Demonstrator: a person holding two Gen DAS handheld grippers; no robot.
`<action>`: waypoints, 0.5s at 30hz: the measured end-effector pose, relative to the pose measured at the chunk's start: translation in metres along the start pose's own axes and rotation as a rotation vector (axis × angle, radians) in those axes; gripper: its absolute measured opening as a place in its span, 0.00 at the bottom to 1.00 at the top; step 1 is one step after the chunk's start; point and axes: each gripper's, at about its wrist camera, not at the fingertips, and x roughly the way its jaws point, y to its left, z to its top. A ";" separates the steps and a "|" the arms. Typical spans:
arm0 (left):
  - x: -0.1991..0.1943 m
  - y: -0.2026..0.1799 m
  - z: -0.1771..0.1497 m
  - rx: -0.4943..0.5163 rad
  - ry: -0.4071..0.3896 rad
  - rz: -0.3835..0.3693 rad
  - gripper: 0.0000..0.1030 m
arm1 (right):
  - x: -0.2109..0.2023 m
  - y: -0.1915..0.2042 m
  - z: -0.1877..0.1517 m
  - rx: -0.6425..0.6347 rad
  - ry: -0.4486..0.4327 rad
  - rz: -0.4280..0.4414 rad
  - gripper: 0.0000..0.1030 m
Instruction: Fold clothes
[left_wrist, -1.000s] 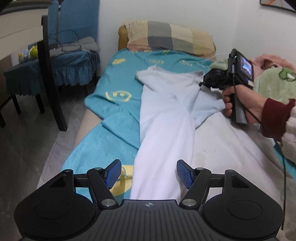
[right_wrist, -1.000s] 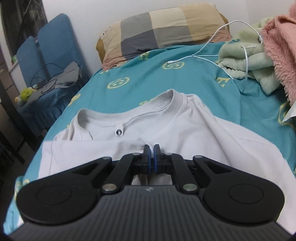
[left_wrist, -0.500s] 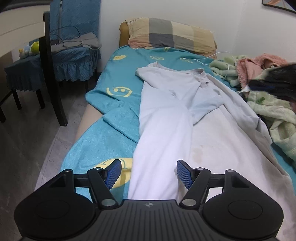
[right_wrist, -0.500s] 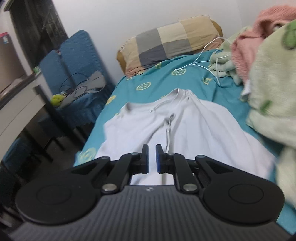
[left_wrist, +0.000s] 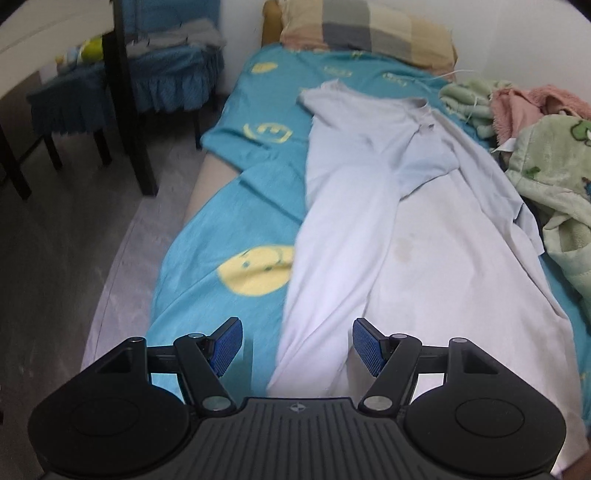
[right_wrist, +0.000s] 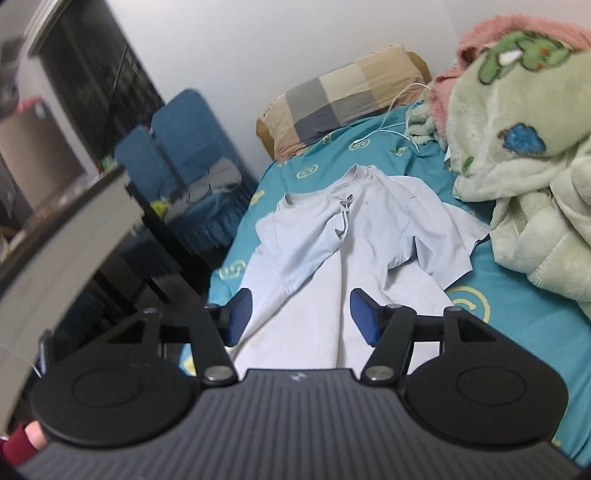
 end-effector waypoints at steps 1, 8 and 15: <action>0.001 0.004 -0.003 -0.002 0.036 -0.015 0.67 | 0.002 -0.004 0.001 0.020 0.000 0.008 0.60; 0.010 0.033 -0.021 -0.012 0.291 -0.117 0.64 | 0.015 -0.020 0.010 0.093 0.006 0.017 0.60; 0.017 0.023 -0.039 0.102 0.479 -0.153 0.34 | 0.001 -0.038 0.024 0.154 -0.047 0.018 0.60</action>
